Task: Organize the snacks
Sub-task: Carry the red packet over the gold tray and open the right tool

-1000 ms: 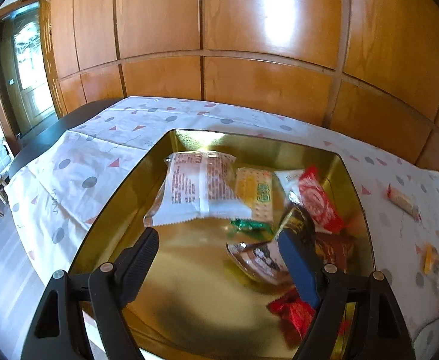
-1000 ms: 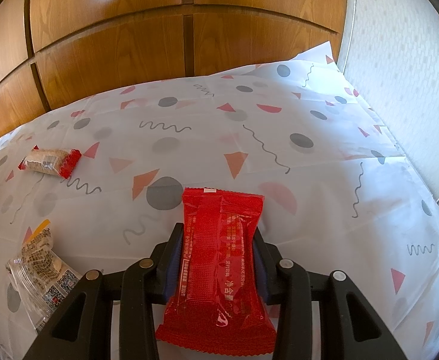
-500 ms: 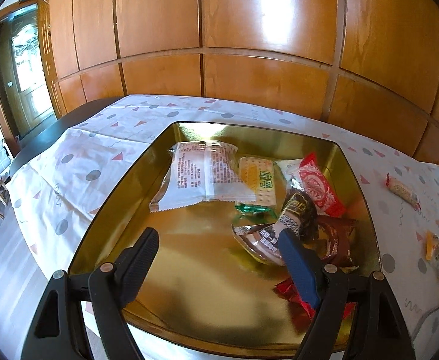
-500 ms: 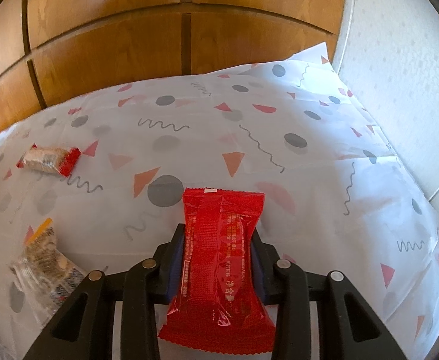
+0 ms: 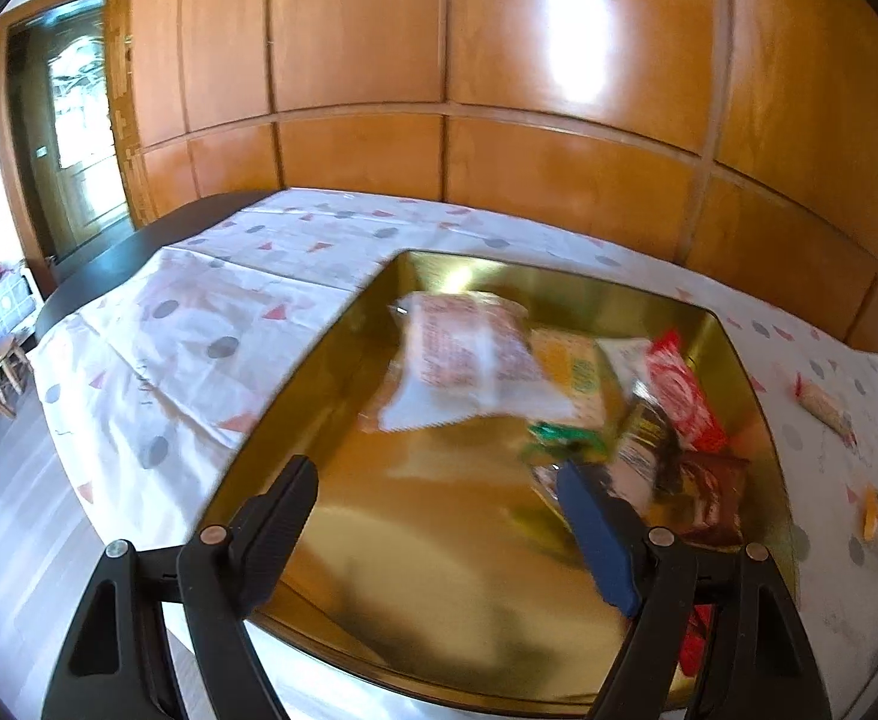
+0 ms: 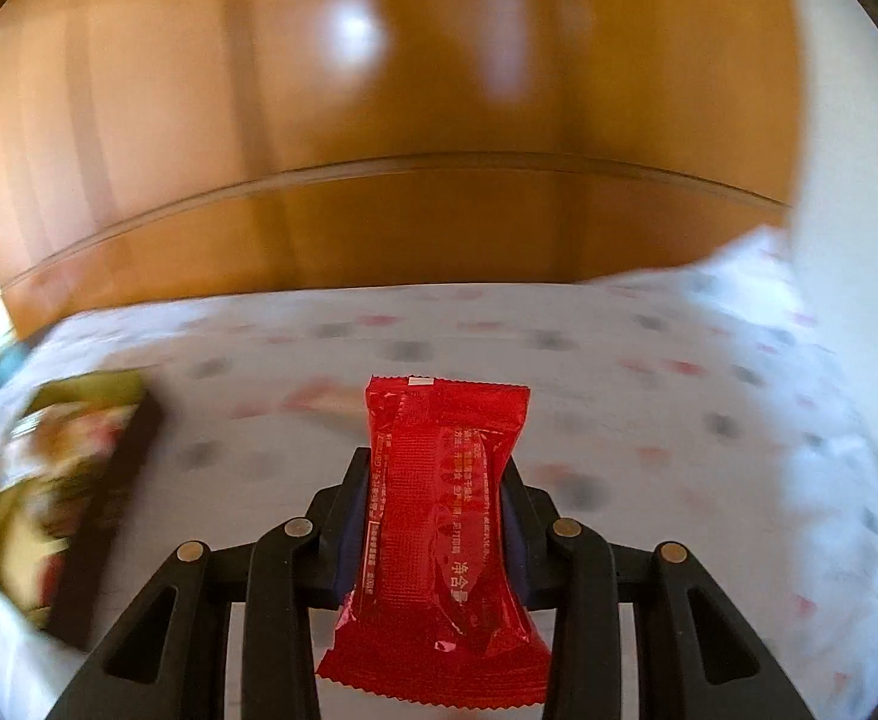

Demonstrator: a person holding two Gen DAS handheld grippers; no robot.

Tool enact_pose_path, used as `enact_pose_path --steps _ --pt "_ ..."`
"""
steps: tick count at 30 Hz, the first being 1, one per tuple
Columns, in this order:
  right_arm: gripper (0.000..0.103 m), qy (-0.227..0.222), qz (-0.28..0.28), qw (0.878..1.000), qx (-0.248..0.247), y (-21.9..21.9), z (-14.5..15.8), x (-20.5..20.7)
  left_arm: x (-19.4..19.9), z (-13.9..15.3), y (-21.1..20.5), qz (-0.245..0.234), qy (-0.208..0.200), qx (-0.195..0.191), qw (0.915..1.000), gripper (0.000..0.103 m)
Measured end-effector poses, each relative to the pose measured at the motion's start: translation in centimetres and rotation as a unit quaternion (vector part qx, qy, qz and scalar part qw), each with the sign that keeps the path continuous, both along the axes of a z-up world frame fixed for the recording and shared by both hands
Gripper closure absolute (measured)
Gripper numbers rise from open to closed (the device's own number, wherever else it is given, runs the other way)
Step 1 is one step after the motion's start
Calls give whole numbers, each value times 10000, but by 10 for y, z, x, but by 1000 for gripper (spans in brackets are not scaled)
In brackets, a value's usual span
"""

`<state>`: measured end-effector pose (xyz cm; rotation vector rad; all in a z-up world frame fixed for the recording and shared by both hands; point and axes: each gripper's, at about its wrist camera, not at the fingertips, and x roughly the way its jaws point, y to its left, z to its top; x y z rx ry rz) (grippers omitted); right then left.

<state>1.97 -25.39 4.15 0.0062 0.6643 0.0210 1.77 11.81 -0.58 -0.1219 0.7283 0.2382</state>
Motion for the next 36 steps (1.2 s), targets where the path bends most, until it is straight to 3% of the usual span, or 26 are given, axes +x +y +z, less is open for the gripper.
enact_pose_path --steps 4,8,14,18,27,36 --pt "65 294 1264 9910 321 86 -8 10 -1 5 21 298 -78 -34 9995 21" --pt "65 708 2324 9680 626 171 -23 17 -1 6 34 462 -108 -23 9989 21" --pt "62 1228 2983 9461 293 242 -63 23 -1 5 45 595 -100 -63 9982 21" --pt "62 1578 3072 9378 342 252 -85 26 0 2 46 613 -57 -108 9980 21" --pt "59 1360 2659 9533 449 225 -76 26 3 -5 35 458 42 -107 9989 21" --pt "59 757 2171 9720 479 187 -48 10 0 0 17 198 6 -61 9998 21"
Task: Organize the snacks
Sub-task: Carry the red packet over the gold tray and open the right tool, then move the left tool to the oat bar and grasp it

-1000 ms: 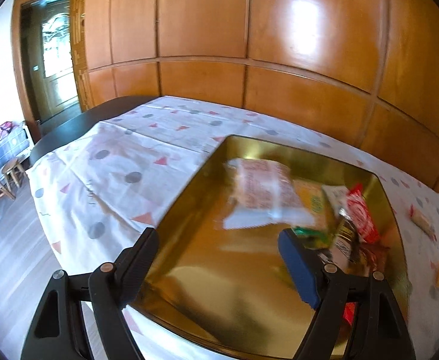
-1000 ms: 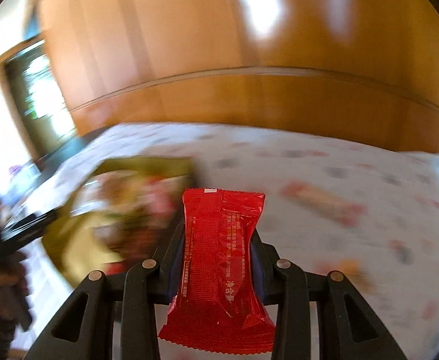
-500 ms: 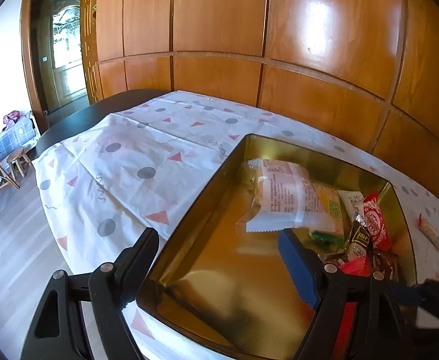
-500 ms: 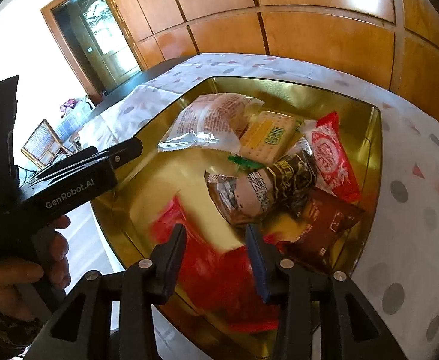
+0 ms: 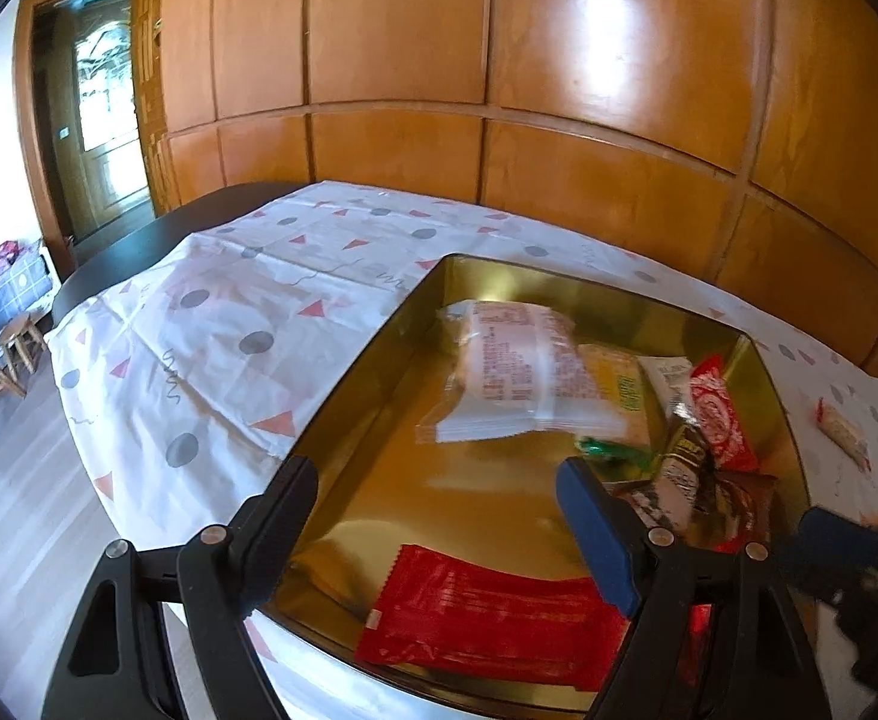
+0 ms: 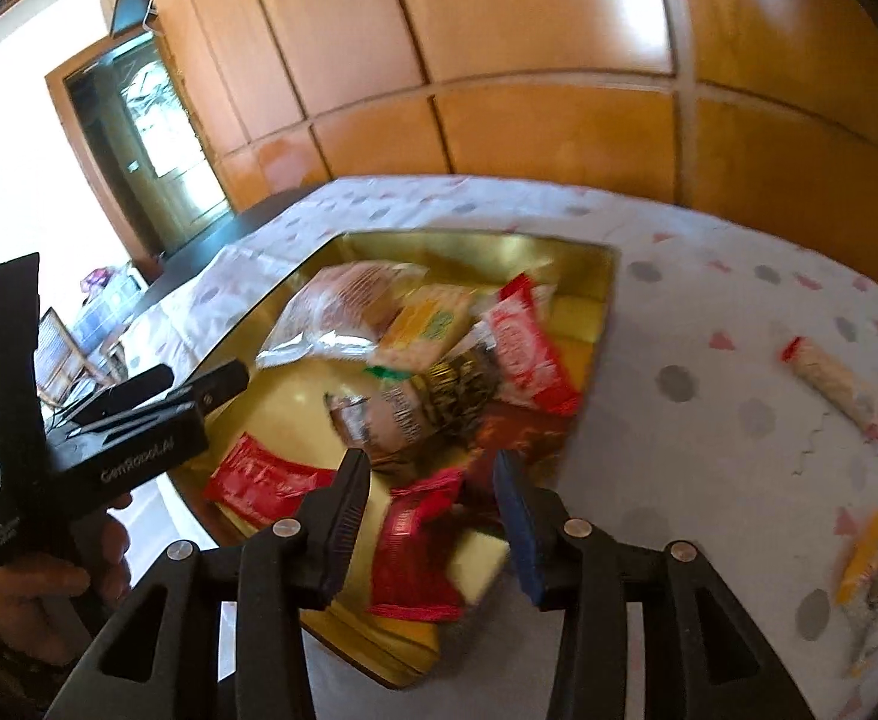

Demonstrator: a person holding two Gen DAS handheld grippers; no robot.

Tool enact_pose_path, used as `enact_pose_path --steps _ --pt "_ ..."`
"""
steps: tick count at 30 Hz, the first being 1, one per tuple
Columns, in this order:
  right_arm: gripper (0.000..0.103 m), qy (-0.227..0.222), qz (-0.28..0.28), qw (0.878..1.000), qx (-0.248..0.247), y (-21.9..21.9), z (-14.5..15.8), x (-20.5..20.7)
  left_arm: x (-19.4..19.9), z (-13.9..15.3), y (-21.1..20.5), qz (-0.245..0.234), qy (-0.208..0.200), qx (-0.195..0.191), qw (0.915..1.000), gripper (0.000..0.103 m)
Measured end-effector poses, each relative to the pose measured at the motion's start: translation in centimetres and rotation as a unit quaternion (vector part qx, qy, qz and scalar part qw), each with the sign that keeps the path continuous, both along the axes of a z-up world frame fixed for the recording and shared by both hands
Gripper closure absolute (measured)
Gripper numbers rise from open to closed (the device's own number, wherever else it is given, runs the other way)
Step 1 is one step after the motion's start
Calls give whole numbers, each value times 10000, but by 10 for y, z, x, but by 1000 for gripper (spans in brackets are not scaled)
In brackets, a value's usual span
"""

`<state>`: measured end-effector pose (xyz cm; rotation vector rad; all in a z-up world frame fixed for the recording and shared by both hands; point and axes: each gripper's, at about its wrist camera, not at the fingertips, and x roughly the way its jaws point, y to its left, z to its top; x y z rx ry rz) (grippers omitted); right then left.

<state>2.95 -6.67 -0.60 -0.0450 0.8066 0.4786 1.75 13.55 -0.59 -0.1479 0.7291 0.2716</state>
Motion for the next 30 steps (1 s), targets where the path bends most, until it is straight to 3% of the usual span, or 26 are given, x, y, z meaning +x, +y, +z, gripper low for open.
enact_pose_path --steps 9,17,25,30 --pt "59 -178 -769 9969 -32 -59 8 -5 -3 6 -31 -504 -43 69 9987 21" --pt "59 -297 -1582 9869 -97 -117 11 -7 -5 8 -53 -803 -45 157 9966 21" --pt "59 -346 -2557 9658 -263 -187 11 -9 -8 10 -69 -1057 -47 258 9941 21" --pt "59 -404 -3276 9434 -339 -237 10 -12 -8 11 -78 -1162 -47 318 9927 21"
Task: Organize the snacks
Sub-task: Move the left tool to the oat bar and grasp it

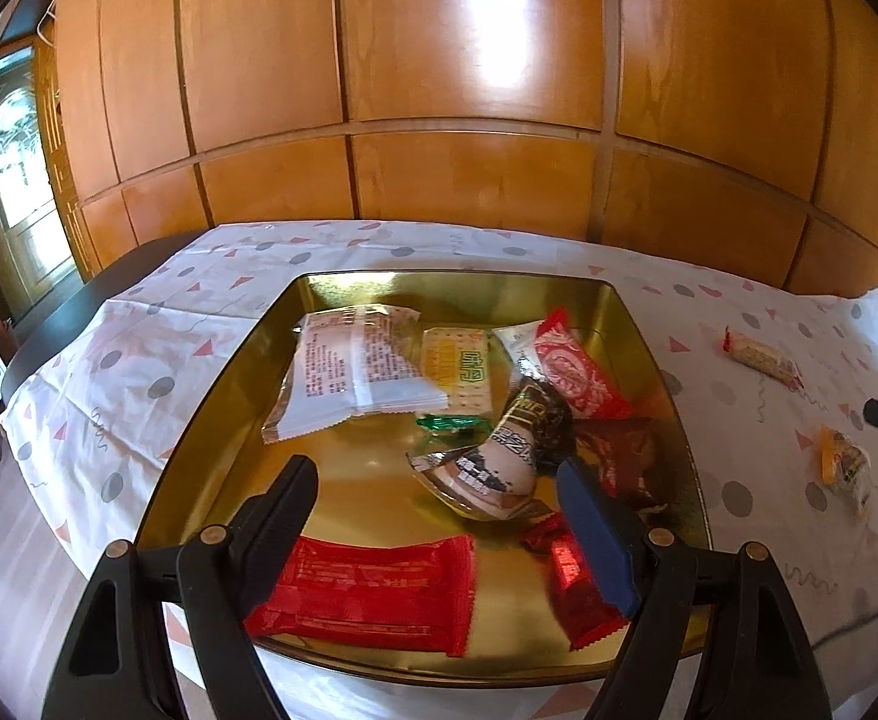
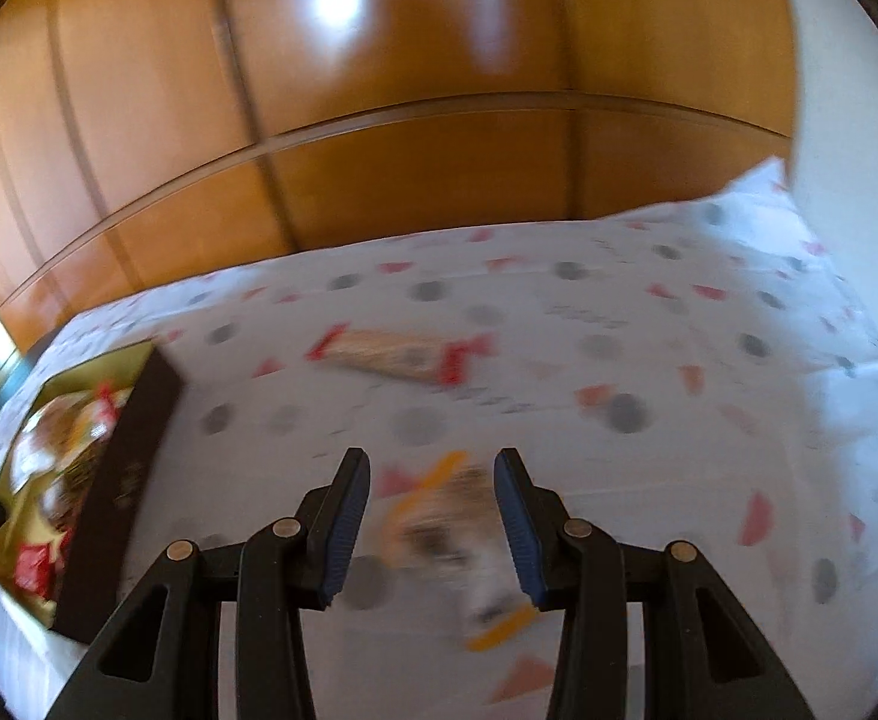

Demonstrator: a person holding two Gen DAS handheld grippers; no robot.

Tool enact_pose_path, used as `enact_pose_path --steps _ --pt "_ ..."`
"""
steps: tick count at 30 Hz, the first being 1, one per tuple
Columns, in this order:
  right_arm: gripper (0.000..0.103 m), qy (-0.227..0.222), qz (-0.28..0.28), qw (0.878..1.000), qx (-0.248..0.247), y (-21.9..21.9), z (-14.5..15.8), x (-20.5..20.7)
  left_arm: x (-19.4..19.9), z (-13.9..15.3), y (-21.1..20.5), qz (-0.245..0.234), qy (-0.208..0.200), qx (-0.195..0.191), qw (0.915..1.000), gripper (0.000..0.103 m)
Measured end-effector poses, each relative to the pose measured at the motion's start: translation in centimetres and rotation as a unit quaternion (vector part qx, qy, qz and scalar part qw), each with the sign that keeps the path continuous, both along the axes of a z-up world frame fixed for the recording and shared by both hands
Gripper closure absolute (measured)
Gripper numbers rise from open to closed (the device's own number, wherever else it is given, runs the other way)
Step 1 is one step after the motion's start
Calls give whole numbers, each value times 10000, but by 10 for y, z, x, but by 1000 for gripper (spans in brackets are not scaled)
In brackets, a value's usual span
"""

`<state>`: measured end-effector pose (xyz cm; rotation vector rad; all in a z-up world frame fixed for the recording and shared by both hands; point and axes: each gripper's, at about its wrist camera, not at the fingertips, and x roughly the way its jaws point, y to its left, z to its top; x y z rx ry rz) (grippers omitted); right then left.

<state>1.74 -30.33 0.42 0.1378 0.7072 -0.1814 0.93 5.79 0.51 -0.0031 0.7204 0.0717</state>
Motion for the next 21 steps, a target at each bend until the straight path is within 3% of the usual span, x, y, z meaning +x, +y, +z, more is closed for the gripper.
enact_pose_path --steps 8,12,15,17,21 --pt "59 63 -1288 9914 -218 -78 -17 -5 1 4 -22 -357 -3 113 9993 21" --pt "59 240 -1679 9854 -142 -106 -37 -7 5 11 -41 -706 5 56 9975 21" --pt "59 404 -1809 9827 -32 -121 -58 -11 9 19 -60 -1043 8 -40 9945 21" --pt "58 248 -1807 9832 89 -124 -65 -15 14 22 -71 -1214 68 -123 9925 21" --pt "46 222 -1675 9856 117 -122 -67 -14 30 25 -103 -1613 263 -226 9863 21"
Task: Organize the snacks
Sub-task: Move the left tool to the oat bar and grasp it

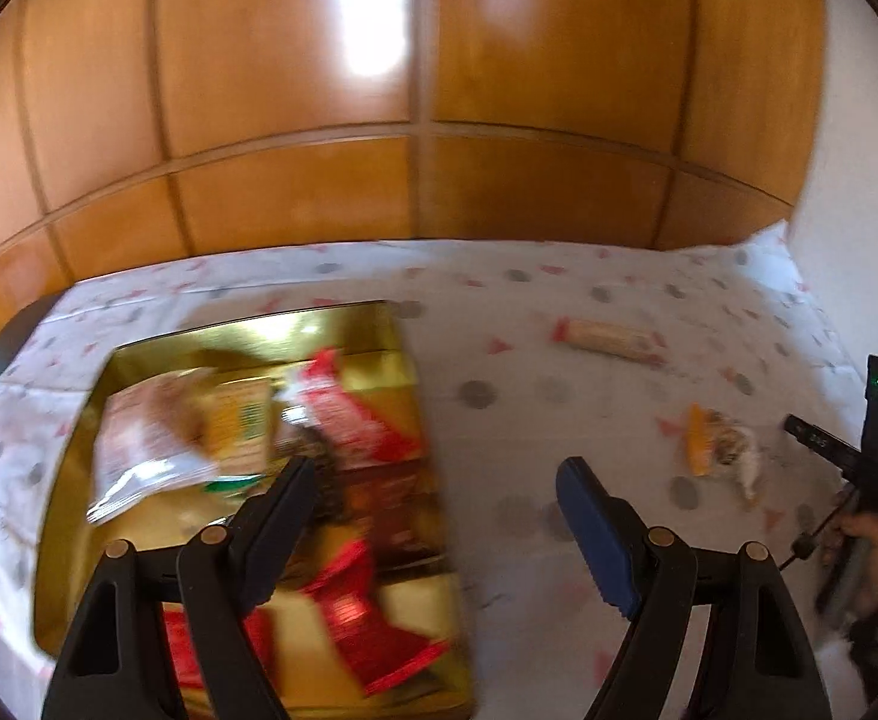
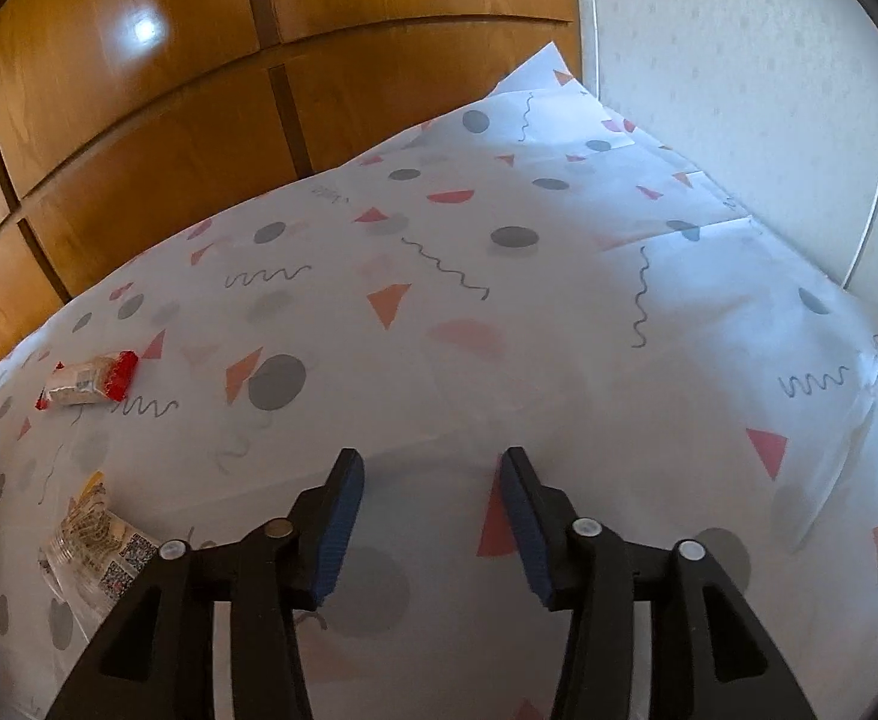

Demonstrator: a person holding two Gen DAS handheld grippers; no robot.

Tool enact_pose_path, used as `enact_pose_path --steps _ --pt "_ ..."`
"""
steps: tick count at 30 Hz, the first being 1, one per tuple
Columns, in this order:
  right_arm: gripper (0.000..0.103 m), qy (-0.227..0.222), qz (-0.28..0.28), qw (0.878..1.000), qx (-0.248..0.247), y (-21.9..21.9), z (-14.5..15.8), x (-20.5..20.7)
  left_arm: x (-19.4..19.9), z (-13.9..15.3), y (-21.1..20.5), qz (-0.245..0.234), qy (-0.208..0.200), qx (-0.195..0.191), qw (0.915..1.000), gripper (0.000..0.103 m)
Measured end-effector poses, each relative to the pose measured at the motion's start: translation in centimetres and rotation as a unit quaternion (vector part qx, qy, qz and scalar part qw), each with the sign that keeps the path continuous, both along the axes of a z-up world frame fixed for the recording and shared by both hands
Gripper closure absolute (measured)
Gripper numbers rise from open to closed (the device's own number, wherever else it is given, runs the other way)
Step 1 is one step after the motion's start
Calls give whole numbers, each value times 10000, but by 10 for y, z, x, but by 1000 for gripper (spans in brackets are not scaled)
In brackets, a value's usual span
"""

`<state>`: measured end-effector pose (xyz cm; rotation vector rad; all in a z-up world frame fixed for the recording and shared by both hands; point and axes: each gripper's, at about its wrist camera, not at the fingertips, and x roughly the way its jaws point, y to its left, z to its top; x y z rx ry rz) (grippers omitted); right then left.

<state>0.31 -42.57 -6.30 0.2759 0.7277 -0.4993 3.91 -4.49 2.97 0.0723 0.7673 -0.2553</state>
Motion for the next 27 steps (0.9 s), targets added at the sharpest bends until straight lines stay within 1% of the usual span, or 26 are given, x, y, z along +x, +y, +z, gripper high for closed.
enact_pose_path --steps 2,3,4,5,6,8,11,15,18,24,27 --pt "38 20 118 9999 -14 2 -2 3 11 -1 -17 -159 184 -95 9997 21" --pt "36 28 135 9999 -31 4 -2 5 20 -3 -27 -267 366 -243 9987 21" --pt "36 33 140 9999 -47 5 -2 5 25 -4 -33 -311 465 -319 9979 21" --pt "35 25 144 9999 -53 4 -4 5 35 -7 -44 -352 649 -428 9964 22" --pt "35 4 148 9999 -44 4 -4 5 44 -10 -53 -384 827 -533 9944 25" --pt "35 -42 157 9999 -5 4 -2 4 60 -17 -72 -435 1160 -727 9896 29" --pt "33 -103 189 9998 55 3 -2 4 79 -27 -94 -451 1488 -846 9842 36" --pt "31 -173 226 9995 115 3 -3 3 109 -39 -123 -377 1750 -907 9797 37" --pt "30 -234 243 9993 173 2 -3 2 133 -49 -142 -239 1954 -1038 9749 37" --pt "26 -418 316 9979 371 -2 -3 -2 173 -65 -166 92 2151 -1076 9706 35" --pt "25 -529 346 9968 482 -4 -3 -4 190 -76 -172 352 2284 -1156 9660 34"
